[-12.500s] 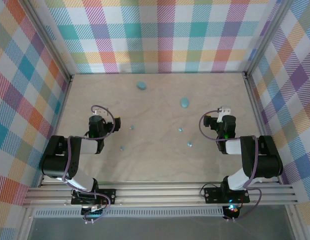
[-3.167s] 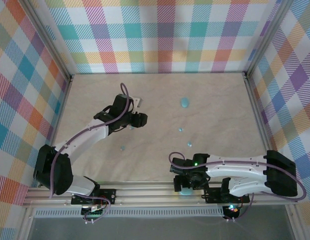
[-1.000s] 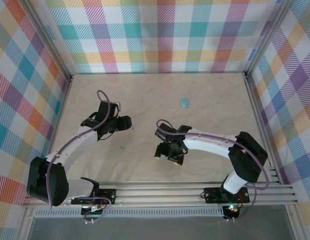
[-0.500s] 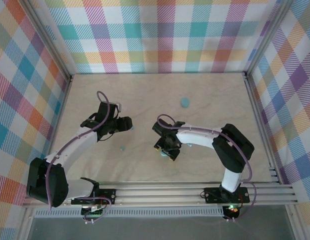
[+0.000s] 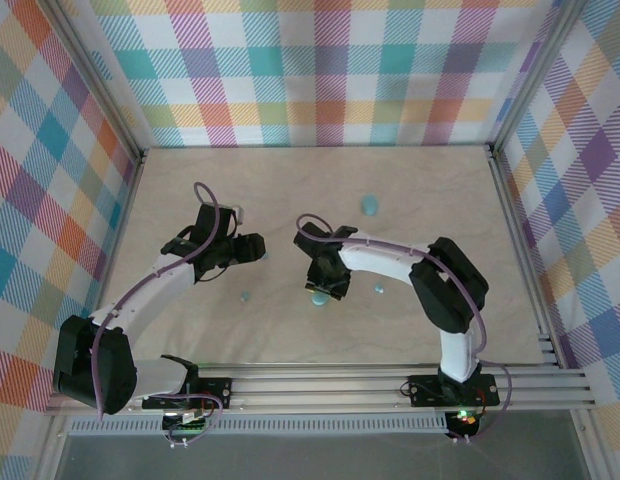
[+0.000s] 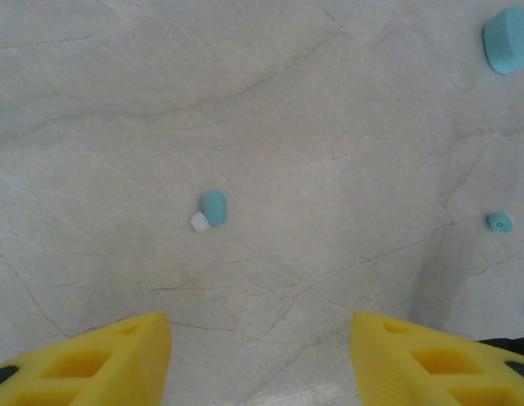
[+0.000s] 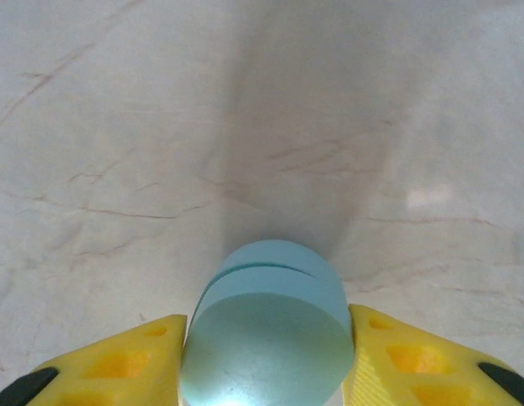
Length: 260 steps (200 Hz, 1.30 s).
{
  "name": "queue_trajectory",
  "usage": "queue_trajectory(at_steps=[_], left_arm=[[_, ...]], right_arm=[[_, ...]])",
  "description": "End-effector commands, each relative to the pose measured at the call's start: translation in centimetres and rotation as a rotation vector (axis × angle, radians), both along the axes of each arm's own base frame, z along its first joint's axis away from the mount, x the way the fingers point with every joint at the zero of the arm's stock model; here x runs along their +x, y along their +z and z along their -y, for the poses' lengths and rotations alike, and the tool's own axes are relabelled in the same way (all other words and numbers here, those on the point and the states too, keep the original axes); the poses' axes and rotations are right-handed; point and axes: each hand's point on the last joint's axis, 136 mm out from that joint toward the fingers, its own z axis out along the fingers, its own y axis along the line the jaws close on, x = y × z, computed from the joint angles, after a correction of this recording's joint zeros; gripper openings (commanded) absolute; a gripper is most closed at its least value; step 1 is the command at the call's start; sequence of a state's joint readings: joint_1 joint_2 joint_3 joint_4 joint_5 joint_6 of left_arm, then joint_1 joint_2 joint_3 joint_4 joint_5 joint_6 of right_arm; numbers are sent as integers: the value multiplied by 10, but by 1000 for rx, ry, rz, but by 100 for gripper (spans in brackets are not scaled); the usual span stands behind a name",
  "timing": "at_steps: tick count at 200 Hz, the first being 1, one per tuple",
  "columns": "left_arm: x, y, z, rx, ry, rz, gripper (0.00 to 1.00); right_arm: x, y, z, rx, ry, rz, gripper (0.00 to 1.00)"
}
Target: Insert the wireless bluetooth earbuds into the charging case
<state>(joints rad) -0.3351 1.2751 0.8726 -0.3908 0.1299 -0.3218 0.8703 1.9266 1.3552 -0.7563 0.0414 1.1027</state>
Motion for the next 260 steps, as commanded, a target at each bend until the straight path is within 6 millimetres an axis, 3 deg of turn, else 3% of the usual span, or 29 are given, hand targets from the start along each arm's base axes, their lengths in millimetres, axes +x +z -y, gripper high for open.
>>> queue_trajectory(at_steps=[1,48,75,113,137,171,207,226,242,260], left_arm=[[-6,-4,-3,11,-9,-15,58],[-14,-9,-7,24,-8,-13,58],[-17,-6,-7,8,-9,16,58],[-19,0,-8,4,-8,36,59],[-21,0,-9,4,-8,37,59],[-18,9,-13,44,-17,58,59],[-14,30,-14,35,-33,180,62],[-17,38,-13,27,-57,251,63],[-16,53,-12,8,-56,307,69],[-19,56,-19,38,-33,282,71]], right_arm=[[4,1,1,-77,216,-2,39],[16,7,-12,-77,541,63,38],[12,9,-14,-67,755,75,38],[-8,-5,-4,-68,1028,-17,47],[-5,-6,2,-106,1097,-12,57],[6,12,0,-128,1070,49,71],[3,38,2,-51,887,125,75],[-4,36,11,-54,738,106,75],[-8,32,23,-99,581,61,75],[-15,24,17,-70,525,60,75]])
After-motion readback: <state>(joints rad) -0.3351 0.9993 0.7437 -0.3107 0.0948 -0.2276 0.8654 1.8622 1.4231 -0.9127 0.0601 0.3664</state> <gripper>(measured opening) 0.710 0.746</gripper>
